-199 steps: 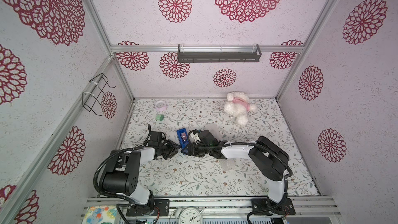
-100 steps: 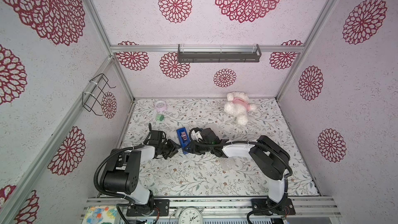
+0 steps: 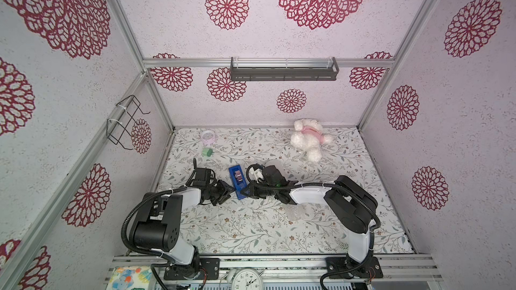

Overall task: Wrap wine bottles in bubble wrap
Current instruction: Tear off the tape using the Tape Cutter.

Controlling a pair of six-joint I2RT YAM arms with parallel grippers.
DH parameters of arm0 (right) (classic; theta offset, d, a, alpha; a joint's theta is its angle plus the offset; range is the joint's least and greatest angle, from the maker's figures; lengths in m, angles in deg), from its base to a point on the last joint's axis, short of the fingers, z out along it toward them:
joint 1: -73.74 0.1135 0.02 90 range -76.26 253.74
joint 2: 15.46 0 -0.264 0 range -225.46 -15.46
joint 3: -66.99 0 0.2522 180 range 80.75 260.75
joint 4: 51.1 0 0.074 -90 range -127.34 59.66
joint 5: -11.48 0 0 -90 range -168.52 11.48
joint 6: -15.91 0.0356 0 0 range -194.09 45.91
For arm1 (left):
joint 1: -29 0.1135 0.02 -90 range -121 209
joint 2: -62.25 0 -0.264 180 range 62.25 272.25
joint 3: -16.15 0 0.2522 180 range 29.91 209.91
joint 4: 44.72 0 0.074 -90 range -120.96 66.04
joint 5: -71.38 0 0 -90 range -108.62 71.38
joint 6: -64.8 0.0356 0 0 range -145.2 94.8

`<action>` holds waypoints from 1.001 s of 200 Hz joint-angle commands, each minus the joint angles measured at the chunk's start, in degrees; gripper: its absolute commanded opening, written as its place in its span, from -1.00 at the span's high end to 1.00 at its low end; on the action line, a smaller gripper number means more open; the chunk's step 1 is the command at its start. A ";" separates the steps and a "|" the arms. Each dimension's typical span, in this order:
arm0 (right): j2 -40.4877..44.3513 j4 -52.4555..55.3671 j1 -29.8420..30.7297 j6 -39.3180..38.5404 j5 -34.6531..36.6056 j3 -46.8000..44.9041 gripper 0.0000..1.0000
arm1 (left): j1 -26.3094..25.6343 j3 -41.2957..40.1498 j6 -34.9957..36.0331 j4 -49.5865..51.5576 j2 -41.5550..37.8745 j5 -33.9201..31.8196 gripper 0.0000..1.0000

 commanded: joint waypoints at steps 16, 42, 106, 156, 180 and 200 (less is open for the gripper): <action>4.33 -2.43 -0.29 -2.07 -0.03 0.62 1.00 | -0.33 -0.50 1.52 2.82 -2.42 -1.56 0.02; 4.49 -2.30 -0.30 -2.32 -0.14 0.72 1.00 | -0.33 -1.36 2.16 3.47 -5.84 -1.98 0.06; 5.90 -0.61 -0.29 -2.58 -0.55 -0.84 1.00 | -3.69 -1.03 -0.06 -5.96 -6.53 0.26 0.12; 6.99 -0.01 -0.08 -2.71 -0.53 -2.48 1.00 | -4.63 0.09 -3.28 -7.96 -0.56 -3.47 0.35; 7.00 0.21 0.31 -2.69 -1.05 -3.03 1.00 | -4.56 0.00 -4.38 -9.19 0.77 -4.57 0.46; 6.79 0.67 0.62 -2.64 -1.53 -3.33 1.00 | -4.57 0.13 -4.76 -9.68 1.27 -5.45 0.52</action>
